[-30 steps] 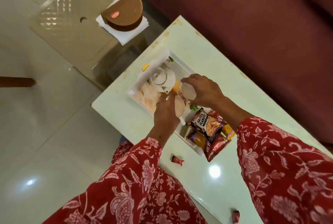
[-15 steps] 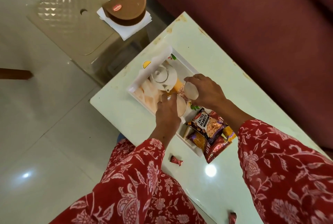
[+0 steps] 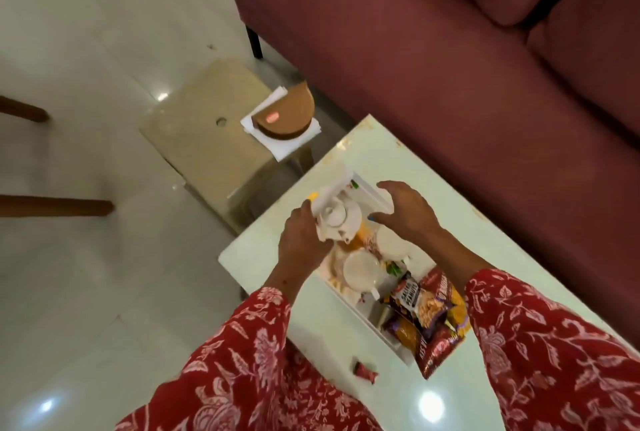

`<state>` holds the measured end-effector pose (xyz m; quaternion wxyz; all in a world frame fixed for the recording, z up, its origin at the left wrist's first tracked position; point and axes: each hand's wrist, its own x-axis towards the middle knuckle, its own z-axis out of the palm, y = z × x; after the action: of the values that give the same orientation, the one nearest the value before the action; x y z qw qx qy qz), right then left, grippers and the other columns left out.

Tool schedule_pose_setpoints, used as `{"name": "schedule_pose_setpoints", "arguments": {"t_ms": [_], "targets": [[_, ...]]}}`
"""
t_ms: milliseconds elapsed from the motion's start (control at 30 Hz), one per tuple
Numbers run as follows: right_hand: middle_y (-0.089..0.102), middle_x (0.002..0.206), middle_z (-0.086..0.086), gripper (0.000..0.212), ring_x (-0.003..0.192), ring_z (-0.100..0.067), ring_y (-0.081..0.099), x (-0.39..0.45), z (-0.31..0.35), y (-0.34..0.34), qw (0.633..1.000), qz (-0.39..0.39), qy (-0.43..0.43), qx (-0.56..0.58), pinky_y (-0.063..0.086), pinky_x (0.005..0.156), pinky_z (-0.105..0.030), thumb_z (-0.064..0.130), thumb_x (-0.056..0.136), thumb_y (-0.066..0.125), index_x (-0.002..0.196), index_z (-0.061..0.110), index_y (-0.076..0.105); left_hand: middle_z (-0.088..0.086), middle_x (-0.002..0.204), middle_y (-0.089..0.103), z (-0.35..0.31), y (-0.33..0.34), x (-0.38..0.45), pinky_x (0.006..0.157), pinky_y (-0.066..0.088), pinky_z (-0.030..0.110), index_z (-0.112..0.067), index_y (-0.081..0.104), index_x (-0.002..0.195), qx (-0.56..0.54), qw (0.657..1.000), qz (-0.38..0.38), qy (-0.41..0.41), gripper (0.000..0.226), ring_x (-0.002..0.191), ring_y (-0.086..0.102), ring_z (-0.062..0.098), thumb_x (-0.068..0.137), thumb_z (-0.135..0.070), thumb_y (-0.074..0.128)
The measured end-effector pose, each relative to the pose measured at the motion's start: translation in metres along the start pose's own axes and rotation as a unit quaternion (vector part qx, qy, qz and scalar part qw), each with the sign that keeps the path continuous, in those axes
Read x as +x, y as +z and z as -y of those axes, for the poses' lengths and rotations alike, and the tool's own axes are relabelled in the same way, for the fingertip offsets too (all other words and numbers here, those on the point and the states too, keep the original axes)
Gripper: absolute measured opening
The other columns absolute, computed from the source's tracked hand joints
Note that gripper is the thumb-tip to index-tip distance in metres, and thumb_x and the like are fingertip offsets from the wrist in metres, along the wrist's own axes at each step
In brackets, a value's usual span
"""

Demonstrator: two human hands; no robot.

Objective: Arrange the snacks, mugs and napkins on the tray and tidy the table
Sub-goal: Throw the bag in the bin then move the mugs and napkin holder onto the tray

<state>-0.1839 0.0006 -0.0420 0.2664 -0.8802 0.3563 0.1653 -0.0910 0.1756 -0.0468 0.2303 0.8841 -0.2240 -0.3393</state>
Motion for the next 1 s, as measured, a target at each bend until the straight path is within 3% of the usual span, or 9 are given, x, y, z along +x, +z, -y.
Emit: {"name": "schedule_pose_setpoints", "arguments": {"t_ms": [100, 200, 367, 567, 700, 833, 933, 1000], "targets": [[0.058, 0.130, -0.009, 0.053, 0.116, -0.028, 0.056, 0.019, 0.043, -0.011, 0.991, -0.061, 0.008, 0.121, 0.043, 0.094, -0.034, 0.030, 0.081, 0.070, 0.128, 0.012, 0.052, 0.017, 0.138, 0.045, 0.000, -0.053, 0.026, 0.104, 0.034, 0.036, -0.004, 0.032, 0.138, -0.004, 0.999, -0.033, -0.014, 0.068, 0.128, 0.041, 0.031, 0.081, -0.024, 0.064], [0.062, 0.124, -0.012, 0.047, 0.109, -0.027, 0.060, 0.045, 0.086, -0.017, 0.976, -0.086, 0.013, 0.202, 0.045, 0.087, -0.029, 0.027, 0.083, 0.069, 0.124, 0.010, 0.055, 0.016, 0.129, 0.053, -0.001, -0.100, 0.057, 0.095, 0.040, 0.037, -0.005, 0.043, 0.127, -0.029, 0.996, -0.079, -0.011, 0.050, 0.120, 0.048, 0.033, 0.083, -0.022, 0.060], [0.063, 0.119, -0.011, 0.042, 0.108, -0.025, 0.061, 0.101, 0.138, -0.008, 0.953, -0.081, 0.065, 0.286, 0.048, 0.087, -0.030, 0.022, 0.084, 0.068, 0.122, 0.008, 0.056, 0.013, 0.134, 0.050, 0.007, -0.146, 0.110, 0.100, 0.036, 0.035, -0.007, 0.039, 0.131, -0.033, 0.995, -0.097, 0.016, 0.053, 0.124, 0.044, 0.029, 0.084, -0.018, 0.061], [0.059, 0.130, -0.015, 0.050, 0.117, -0.029, 0.058, 0.160, 0.174, 0.015, 0.916, -0.076, 0.169, 0.356, 0.049, 0.091, -0.034, 0.024, 0.083, 0.069, 0.127, 0.005, 0.052, 0.012, 0.131, 0.051, 0.027, -0.148, 0.174, 0.097, 0.038, 0.035, -0.009, 0.042, 0.129, 0.027, 0.995, -0.047, 0.083, 0.051, 0.120, 0.046, 0.028, 0.083, -0.015, 0.061], [0.058, 0.131, -0.013, 0.061, 0.117, -0.030, 0.058, 0.192, 0.179, 0.030, 0.842, -0.093, 0.302, 0.436, 0.049, 0.090, -0.035, 0.032, 0.079, 0.072, 0.130, 0.006, 0.050, 0.014, 0.129, 0.051, 0.036, -0.138, 0.203, 0.096, 0.041, 0.038, -0.006, 0.043, 0.126, 0.061, 0.991, -0.010, 0.117, 0.051, 0.119, 0.047, 0.031, 0.080, -0.013, 0.064], [0.069, 0.109, -0.012, 0.044, 0.095, -0.027, 0.067, 0.214, 0.177, 0.042, 0.725, -0.090, 0.400, 0.553, 0.055, 0.085, -0.038, 0.033, 0.074, 0.076, 0.102, 0.003, 0.059, 0.015, 0.133, 0.049, 0.040, -0.130, 0.218, 0.100, 0.043, 0.041, -0.005, 0.042, 0.127, 0.099, 0.983, -0.002, 0.154, 0.055, 0.121, 0.047, 0.031, 0.079, -0.015, 0.066], [0.070, 0.098, -0.011, 0.026, 0.080, -0.021, 0.066, 0.218, 0.180, 0.040, 0.689, -0.086, 0.403, 0.596, 0.053, 0.077, -0.032, 0.021, 0.078, 0.075, 0.089, 0.004, 0.058, 0.015, 0.140, 0.044, 0.041, -0.126, 0.224, 0.107, 0.036, 0.042, -0.007, 0.039, 0.132, 0.143, 0.974, -0.014, 0.177, 0.060, 0.129, 0.040, 0.031, 0.079, -0.017, 0.065], [0.068, 0.092, -0.009, 0.020, 0.081, -0.021, 0.067, 0.218, 0.184, 0.035, 0.678, -0.091, 0.387, 0.618, 0.054, 0.080, -0.031, 0.014, 0.077, 0.075, 0.076, 0.006, 0.056, 0.014, 0.143, 0.040, 0.039, -0.126, 0.226, 0.111, 0.031, 0.042, -0.007, 0.036, 0.134, 0.173, 0.965, -0.031, 0.196, 0.060, 0.134, 0.036, 0.030, 0.081, -0.018, 0.062]]}}
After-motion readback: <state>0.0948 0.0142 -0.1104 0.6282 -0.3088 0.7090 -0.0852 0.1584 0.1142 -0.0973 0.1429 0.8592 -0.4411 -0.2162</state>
